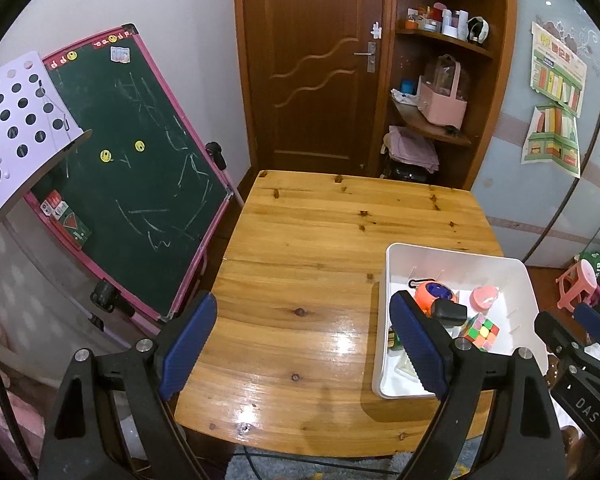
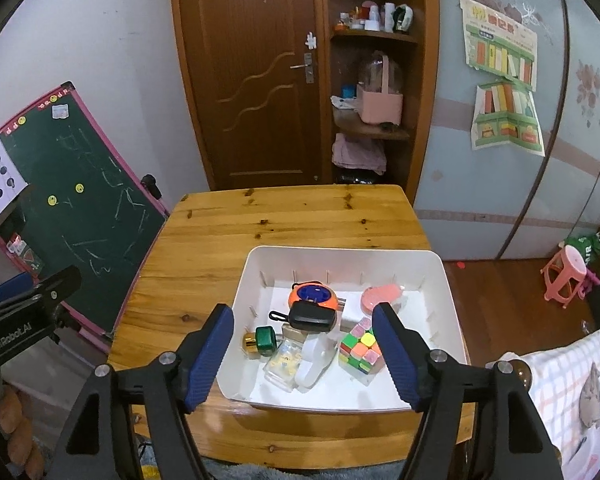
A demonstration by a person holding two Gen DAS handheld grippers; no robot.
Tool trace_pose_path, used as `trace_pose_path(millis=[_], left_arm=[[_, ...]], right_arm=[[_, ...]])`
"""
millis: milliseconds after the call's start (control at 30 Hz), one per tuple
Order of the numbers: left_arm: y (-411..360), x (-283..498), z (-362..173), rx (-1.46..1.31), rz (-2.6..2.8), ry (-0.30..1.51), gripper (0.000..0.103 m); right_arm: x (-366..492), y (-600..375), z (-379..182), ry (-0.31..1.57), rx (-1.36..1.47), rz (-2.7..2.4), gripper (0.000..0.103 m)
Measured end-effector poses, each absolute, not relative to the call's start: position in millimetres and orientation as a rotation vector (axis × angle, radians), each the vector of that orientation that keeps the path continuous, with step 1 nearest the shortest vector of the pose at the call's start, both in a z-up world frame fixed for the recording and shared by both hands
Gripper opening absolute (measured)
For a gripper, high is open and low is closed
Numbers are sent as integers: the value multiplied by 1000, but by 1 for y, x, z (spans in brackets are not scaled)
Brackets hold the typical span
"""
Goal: Organize rigid objects
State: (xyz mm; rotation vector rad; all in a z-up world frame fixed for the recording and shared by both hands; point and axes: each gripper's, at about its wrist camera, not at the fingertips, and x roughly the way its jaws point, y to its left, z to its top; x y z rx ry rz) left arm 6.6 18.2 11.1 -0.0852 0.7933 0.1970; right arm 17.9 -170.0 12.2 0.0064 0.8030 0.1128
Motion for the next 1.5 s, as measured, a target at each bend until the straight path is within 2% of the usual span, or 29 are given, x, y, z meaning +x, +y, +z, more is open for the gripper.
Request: trace_pose_path(millis=[1500], left_arm=[[15,16,-4,-73,124,854,90]], right_arm=[[31,-164,-5,894,-6,92,72]])
